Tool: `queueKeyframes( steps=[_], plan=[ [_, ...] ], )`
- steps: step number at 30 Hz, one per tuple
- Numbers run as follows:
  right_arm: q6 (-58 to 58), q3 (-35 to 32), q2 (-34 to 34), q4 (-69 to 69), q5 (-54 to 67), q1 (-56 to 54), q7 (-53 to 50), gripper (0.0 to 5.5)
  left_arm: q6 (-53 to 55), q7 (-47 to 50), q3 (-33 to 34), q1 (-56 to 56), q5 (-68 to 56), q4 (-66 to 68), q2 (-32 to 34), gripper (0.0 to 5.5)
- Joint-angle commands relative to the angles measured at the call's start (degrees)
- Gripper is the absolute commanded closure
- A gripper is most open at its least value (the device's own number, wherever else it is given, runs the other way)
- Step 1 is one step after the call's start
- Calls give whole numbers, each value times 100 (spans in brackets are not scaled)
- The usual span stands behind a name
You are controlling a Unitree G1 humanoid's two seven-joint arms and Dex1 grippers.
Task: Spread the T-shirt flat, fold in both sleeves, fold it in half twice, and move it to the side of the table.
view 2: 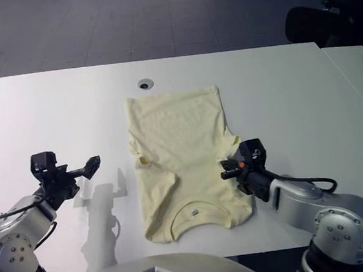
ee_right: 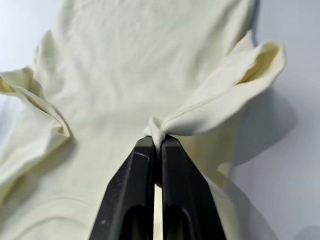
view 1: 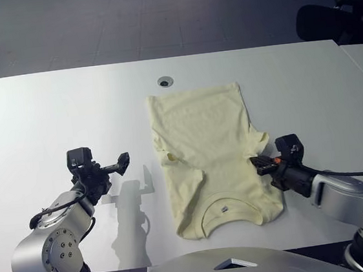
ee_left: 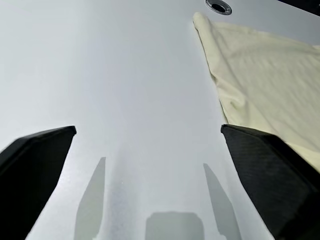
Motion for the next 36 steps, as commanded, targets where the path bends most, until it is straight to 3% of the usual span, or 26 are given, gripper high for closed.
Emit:
queueKeyframes(
  steps=[1, 5, 9, 11, 14, 17, 19, 24, 30, 36],
  plan=[
    [44, 266, 577, 90, 374, -178, -453, 489, 31, -4, -55, -48, 31, 28, 6, 10],
    [-347, 436, 700, 232, 1295, -229, -1086, 429, 54, -31, -78, -84, 27, 75, 54, 10],
    [-2053, 1117, -496, 642, 3521, -276, -2413, 366, 64, -4, -131, -68, 36, 61, 11, 10],
    [-2430, 1126, -1269, 815, 3924, -472, -2604, 339, 68, 3, -131, -39, 34, 27, -12, 10],
    [-2082, 755, -2622, 953, 2834, -824, -1937, 287, 38, -47, -185, 6, 29, 25, 66, 10],
    [-2204, 1248, -4465, 670, 705, -655, -214, 236, -157, -311, -441, 336, 31, -80, 492, 10],
    [-2505, 1363, -5015, 560, 28, -299, 727, 203, -261, -561, -616, 477, -17, -109, 794, 10],
    [-3344, 1364, -5607, 360, -1136, 738, 2567, 121, -385, -900, -782, 588, -110, -98, 1109, 10],
    [-4017, 1290, -5563, 309, -2221, 1394, 3546, 22, -537, -1090, -1017, 654, -98, -70, 1339, 10],
    [-4360, 1560, -5428, 415, -3105, 1486, 3866, 13, -675, -1166, -1242, 713, -55, -47, 1483, 10]
  ],
)
